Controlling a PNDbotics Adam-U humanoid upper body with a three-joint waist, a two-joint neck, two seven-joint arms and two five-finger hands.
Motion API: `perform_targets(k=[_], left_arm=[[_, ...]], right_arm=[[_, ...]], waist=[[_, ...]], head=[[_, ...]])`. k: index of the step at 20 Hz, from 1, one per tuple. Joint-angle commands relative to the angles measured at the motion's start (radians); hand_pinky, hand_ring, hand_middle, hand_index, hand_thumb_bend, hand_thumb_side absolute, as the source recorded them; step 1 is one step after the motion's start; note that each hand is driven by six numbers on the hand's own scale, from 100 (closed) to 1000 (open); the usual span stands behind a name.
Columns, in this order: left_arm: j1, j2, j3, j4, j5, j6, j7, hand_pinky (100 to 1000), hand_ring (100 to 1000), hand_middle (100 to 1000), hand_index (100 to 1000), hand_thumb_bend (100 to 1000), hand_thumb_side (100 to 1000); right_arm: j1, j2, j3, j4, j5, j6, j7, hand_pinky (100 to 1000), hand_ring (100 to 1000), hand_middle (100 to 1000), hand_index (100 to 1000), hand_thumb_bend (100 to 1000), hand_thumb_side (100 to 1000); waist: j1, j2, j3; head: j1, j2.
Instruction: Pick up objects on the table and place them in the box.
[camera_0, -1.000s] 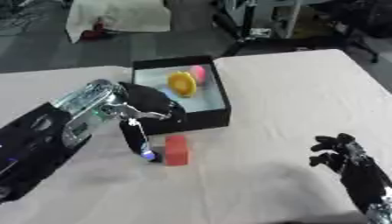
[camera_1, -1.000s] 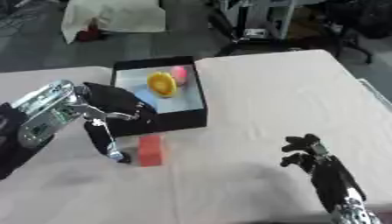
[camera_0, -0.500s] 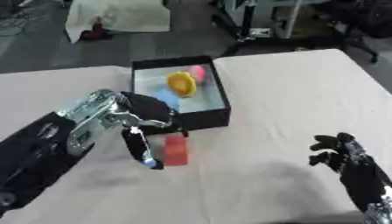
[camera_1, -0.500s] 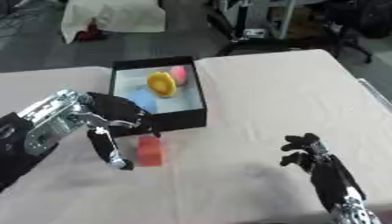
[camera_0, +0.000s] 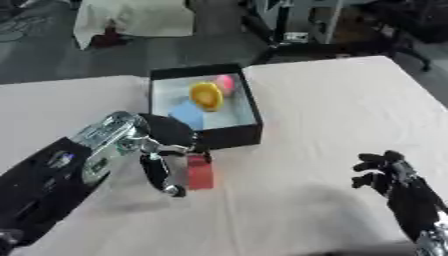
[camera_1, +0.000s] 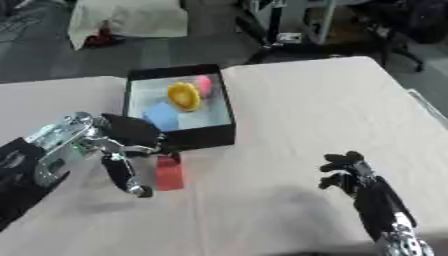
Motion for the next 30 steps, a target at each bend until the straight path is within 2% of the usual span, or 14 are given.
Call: perform_targets(k=[1, 10, 18, 30], left_arm=[[-0.016, 0.006, 0.017, -0.013, -0.021, -0.066, -0.045, 781, 768, 817, 894, 411, 396], [-0.033, 0.002, 0.029, -0.024, -0.05, -0.062, -0.01, 780, 774, 824, 903, 416, 388], [-0.046, -0.016, 0.026, -0.027, -0.046, -0.05, -0.018, 766, 767, 825, 906, 399, 376], [-0.047, -0.066, 0.02, 0.012, -0.09, -0.063, -0.02, 649, 743, 836, 912, 331, 343]], right_arm=[[-0.006, -0.014, -0.002, -0.011, -0.005, -0.001, 0.002, 748, 516, 603, 761, 100, 1000], [-0.008, -0.014, -0.002, -0.011, -0.007, -0.001, 0.002, 748, 516, 602, 761, 100, 1000], [-0.009, -0.014, -0.002, -0.01, -0.007, -0.001, 0.002, 748, 516, 602, 761, 100, 1000], [-0.009, -0.013, -0.001, -0.011, -0.008, -0.001, 0.002, 748, 516, 602, 761, 100, 1000]], waist=[[0.002, -0.007, -0.001], [0.002, -0.009, -0.003], [0.002, -0.008, -0.005], [0.0, -0.007, -0.007]], head=[[-0.003, -0.002], [-0.004, -0.002], [-0.005, -0.002], [-0.005, -0.002]])
